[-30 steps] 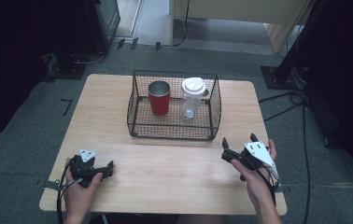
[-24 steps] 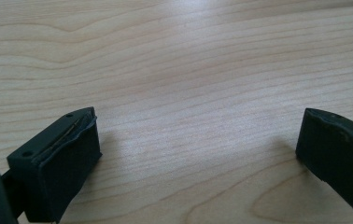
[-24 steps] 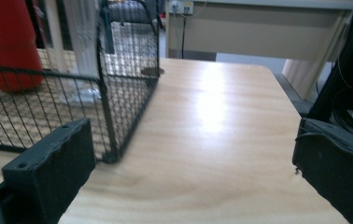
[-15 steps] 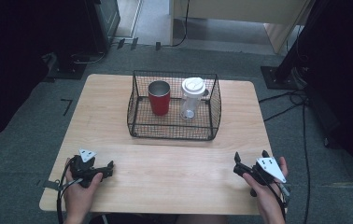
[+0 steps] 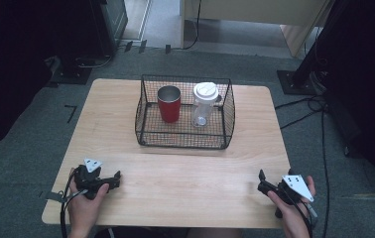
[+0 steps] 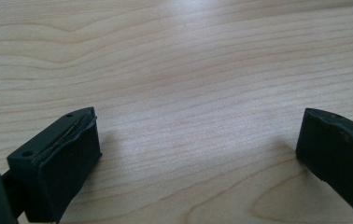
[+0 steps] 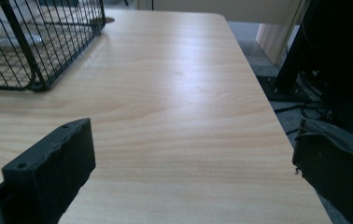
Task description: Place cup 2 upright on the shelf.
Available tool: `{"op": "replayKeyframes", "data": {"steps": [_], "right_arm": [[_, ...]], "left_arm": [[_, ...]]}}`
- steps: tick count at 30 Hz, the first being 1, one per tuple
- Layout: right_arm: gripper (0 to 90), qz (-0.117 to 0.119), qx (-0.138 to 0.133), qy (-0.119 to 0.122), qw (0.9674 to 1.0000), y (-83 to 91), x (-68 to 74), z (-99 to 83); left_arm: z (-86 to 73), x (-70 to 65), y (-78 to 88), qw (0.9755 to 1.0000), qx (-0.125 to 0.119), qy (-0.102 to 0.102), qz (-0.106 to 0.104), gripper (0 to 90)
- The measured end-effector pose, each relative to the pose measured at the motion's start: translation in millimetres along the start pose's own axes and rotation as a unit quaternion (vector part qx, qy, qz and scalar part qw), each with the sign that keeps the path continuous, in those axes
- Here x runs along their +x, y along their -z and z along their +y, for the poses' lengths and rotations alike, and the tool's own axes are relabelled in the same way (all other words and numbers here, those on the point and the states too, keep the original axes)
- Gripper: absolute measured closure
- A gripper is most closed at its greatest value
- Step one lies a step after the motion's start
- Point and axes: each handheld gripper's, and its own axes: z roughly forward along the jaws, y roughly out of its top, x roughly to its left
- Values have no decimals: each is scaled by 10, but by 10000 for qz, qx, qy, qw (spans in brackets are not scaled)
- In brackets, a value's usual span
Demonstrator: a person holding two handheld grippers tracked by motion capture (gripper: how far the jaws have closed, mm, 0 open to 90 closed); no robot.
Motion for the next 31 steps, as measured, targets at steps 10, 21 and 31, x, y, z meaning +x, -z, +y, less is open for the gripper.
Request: {"op": "replayKeyframes", "data": {"steps": [10, 21, 31], "right_arm": [[0, 84, 1451, 549, 9879, 13, -98, -64], [0, 489, 1889, 143, 9807, -41, -217, -70], [0, 454, 1897, 120, 9807, -63, -221, -60]], "left_arm": [[0, 0, 0, 10000, 0, 0, 1, 2], [5, 0, -5, 10000, 2, -29, -24, 1], [14, -3, -11, 10000, 17, -62, -47, 0]]}}
